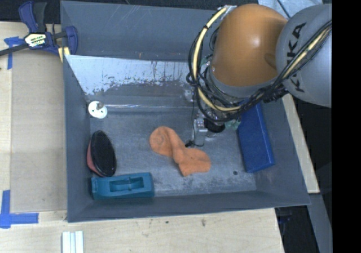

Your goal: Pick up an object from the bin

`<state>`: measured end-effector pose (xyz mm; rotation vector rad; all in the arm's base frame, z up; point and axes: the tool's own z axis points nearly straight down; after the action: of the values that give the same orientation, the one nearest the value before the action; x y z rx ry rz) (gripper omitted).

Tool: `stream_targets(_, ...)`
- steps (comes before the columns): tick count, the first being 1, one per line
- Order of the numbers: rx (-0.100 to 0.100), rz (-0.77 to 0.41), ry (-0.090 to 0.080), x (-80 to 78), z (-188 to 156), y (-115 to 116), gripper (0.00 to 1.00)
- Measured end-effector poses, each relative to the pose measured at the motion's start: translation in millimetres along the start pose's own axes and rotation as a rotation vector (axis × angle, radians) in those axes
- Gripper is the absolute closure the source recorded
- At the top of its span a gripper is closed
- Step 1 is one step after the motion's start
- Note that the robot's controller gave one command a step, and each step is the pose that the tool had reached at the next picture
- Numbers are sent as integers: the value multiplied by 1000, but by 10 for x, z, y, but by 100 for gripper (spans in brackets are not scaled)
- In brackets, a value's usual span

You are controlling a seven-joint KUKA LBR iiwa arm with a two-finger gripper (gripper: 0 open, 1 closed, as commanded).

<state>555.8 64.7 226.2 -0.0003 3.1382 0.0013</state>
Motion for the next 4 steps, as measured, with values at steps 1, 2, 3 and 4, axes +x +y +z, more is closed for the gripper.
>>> stream_targets(1,-1,8,-8,39,422,-20,0)
stream_targets(2,1,180,2,61,859,-87,0)
stream_targets(3,1,165,2,166,1092,-135,0)
stream_targets(4,0,257,-2,-50,1556,-66,100)
